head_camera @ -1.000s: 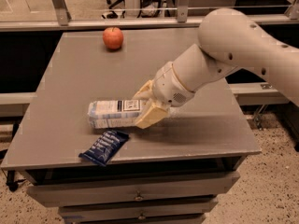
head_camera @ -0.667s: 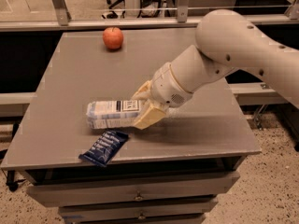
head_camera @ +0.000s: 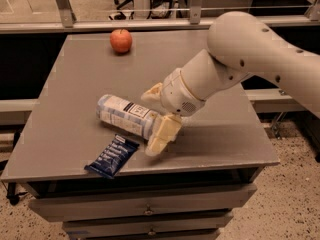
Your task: Move blue plastic bottle near rxbar blueberry
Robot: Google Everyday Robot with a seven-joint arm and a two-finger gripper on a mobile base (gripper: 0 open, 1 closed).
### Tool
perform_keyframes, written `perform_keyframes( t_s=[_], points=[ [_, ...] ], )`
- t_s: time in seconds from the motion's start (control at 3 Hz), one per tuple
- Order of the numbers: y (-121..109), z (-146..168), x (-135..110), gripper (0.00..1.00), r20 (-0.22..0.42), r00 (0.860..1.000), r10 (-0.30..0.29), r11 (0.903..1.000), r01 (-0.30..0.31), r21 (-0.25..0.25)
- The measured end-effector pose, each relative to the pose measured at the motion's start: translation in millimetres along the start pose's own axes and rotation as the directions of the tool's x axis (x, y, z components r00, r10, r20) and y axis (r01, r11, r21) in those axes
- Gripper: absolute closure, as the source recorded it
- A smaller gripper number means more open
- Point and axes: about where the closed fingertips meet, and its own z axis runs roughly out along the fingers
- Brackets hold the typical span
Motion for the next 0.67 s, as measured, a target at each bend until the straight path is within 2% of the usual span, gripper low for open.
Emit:
perform_keyframes(
  t_s=[0.33,0.67],
  points=[
    [-0.2,-2.5,1.8,0.00,-0.004,1.000,0.004,1.0000,-0.004,0.005],
    [-12.1,-34.2,20.2,0.00,-0.017,0.999,0.029,0.9988,-0.029,0.039]
  ],
)
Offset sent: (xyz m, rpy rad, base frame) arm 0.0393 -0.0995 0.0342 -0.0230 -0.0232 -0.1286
